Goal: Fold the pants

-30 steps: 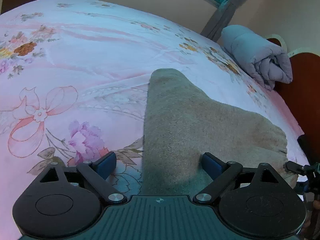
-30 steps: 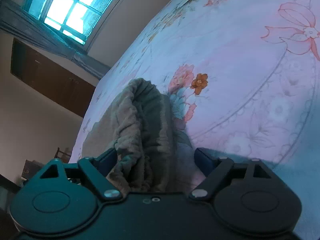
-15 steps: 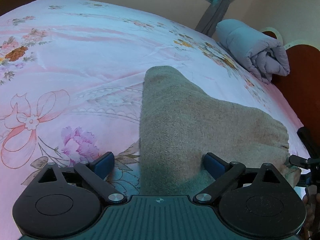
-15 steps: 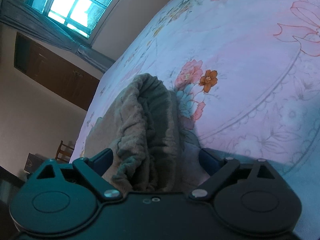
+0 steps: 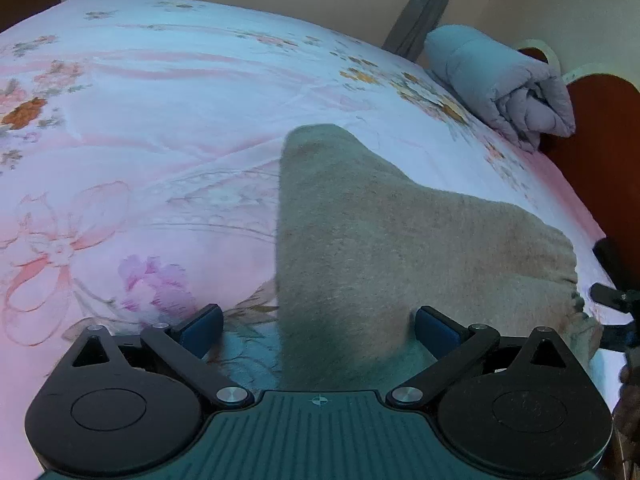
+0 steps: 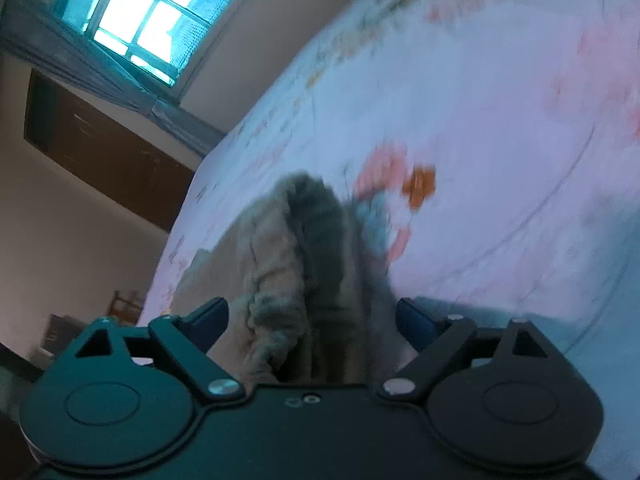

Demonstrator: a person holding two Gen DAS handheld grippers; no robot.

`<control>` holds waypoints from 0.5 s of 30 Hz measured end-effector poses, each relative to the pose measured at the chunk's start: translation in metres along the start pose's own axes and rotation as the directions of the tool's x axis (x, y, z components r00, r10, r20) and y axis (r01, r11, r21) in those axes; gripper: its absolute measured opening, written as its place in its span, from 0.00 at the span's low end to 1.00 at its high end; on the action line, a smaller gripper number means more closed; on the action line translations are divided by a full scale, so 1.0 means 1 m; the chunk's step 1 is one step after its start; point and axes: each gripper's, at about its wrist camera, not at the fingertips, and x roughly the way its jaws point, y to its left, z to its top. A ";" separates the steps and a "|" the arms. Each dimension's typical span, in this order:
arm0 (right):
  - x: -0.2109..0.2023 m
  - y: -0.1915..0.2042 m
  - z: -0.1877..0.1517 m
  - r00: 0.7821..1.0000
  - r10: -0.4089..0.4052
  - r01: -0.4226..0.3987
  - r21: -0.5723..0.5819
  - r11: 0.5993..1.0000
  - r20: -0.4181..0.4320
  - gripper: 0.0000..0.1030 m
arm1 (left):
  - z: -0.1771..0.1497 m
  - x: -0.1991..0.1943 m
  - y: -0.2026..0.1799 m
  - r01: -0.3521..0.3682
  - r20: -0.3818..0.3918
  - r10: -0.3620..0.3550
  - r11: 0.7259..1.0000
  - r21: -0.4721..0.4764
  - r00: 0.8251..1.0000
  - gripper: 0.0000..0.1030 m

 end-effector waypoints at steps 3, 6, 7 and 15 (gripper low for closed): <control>-0.021 0.017 0.002 0.994 -0.010 0.015 -0.050 0.999 0.105 0.75 | 0.004 -0.017 -0.001 -0.048 0.089 0.047 0.999 0.010 0.995 0.98; -0.017 0.050 0.010 0.987 0.045 -0.025 -0.129 0.991 0.151 0.70 | 0.028 -0.028 -0.015 -0.041 0.208 0.031 0.998 0.045 0.978 0.98; -0.009 0.063 0.012 0.988 0.050 -0.027 -0.156 0.987 0.149 0.63 | 0.038 -0.029 -0.020 -0.011 0.225 0.002 0.999 0.040 0.974 0.98; 0.068 0.094 0.008 0.990 -0.138 0.134 -0.339 0.931 0.013 0.20 | 0.101 0.029 -0.040 0.258 0.113 -0.255 0.966 -0.018 0.960 0.98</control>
